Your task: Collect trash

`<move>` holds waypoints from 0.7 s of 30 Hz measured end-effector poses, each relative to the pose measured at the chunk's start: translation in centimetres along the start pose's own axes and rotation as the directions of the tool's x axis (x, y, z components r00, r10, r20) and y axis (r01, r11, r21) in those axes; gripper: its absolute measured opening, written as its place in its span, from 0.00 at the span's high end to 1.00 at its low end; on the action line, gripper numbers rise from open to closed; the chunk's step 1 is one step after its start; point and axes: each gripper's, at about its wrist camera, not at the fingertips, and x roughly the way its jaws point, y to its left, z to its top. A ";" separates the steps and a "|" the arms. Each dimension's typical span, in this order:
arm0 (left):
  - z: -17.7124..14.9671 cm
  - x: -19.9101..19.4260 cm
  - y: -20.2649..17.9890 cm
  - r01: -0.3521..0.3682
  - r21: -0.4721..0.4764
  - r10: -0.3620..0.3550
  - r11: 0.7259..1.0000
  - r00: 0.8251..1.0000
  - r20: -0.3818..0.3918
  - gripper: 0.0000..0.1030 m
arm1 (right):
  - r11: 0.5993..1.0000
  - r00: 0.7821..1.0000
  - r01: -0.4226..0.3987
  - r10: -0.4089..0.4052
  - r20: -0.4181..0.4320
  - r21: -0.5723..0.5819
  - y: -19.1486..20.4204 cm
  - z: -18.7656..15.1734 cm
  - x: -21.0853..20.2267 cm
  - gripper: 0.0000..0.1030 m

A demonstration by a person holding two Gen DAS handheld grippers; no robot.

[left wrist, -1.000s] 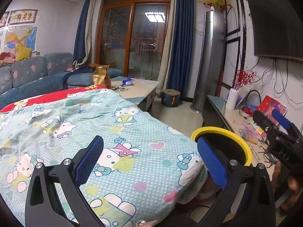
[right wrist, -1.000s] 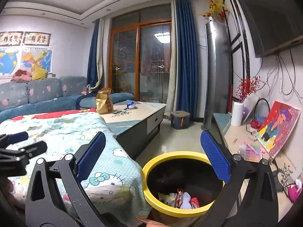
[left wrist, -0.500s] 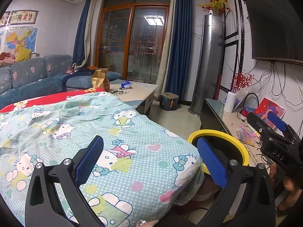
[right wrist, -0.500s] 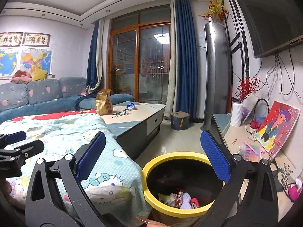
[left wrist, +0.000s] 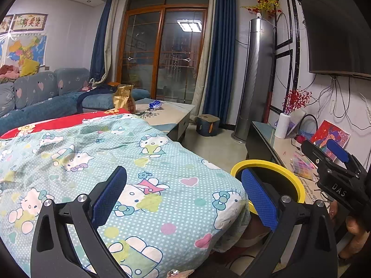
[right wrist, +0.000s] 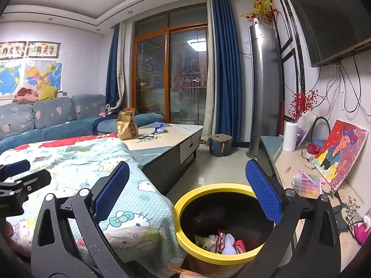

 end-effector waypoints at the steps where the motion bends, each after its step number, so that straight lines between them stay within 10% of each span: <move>1: 0.0 0.0 0.0 0.001 0.001 -0.001 1.000 1.000 -0.001 0.06 | 1.000 1.000 0.000 0.000 -0.001 0.000 0.0 0.0 0.1 0.10; 21: 0.1 0.0 0.1 -0.001 -0.001 0.001 1.000 1.000 0.002 0.06 | 1.000 1.000 -0.002 0.002 -0.010 0.001 -0.1 -0.2 0.2 0.10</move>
